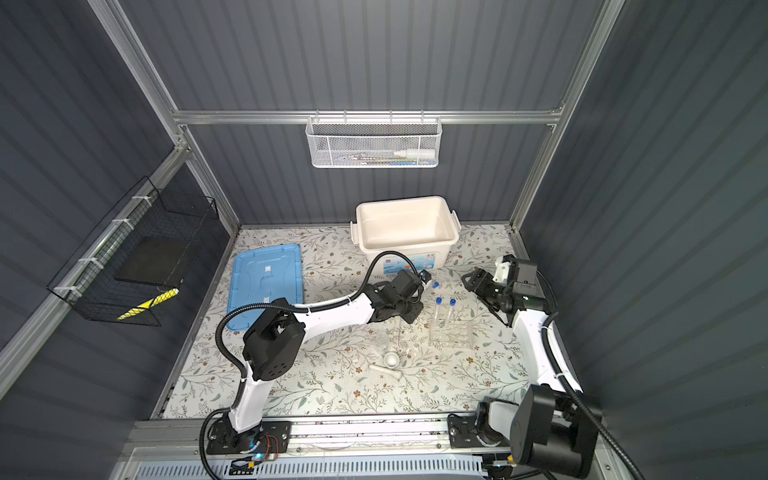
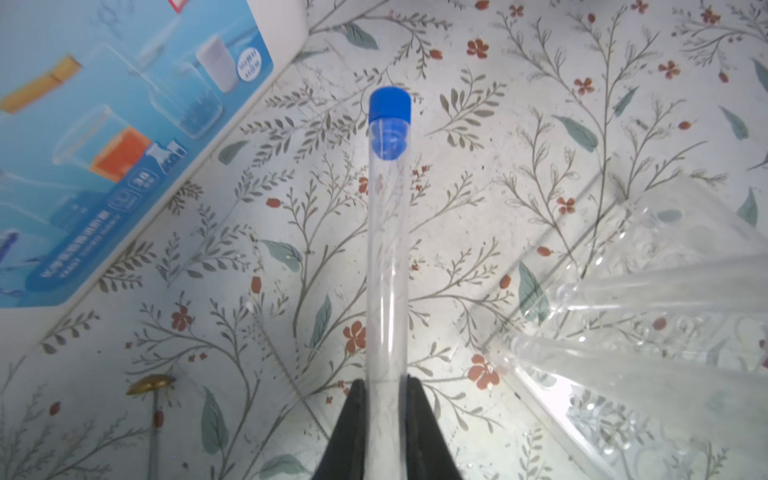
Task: Organize the chemistry lab equipment
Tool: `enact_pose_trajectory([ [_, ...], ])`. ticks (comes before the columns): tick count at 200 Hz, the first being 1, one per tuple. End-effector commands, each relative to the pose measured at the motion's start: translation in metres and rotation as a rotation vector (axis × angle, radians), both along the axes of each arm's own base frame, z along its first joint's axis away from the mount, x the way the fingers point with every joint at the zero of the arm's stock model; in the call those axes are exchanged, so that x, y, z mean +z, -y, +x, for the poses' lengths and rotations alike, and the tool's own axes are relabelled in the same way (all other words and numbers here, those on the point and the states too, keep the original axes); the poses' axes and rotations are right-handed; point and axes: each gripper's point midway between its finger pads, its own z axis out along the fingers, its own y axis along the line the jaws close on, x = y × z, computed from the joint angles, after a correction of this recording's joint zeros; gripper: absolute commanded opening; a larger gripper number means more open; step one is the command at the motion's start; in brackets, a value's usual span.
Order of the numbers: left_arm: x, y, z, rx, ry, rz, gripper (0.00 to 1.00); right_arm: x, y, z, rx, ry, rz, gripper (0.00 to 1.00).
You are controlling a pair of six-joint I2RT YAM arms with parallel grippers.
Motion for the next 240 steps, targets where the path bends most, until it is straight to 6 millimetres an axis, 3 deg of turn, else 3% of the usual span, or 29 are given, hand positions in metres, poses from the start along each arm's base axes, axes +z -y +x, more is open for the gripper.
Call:
enact_pose_trajectory([
  [1,0.02,0.0,0.009,-0.045,0.077,-0.018,0.14,0.007,-0.012,0.008,0.093,0.01,0.066,0.7],
  [44,0.02,0.011,0.017,-0.142,0.154,0.001,0.14,0.0,-0.022,0.027,0.156,-0.026,0.167,0.59],
  [69,0.023,0.013,0.021,-0.159,0.178,-0.014,0.14,-0.015,-0.027,0.034,0.185,-0.082,0.221,0.55],
  [136,0.025,0.025,0.017,-0.271,0.184,-0.085,0.14,-0.029,-0.032,0.044,0.228,-0.121,0.276,0.53],
  [240,0.023,0.031,0.008,-0.33,0.158,-0.114,0.14,-0.031,-0.039,0.05,0.25,-0.116,0.336,0.46],
])
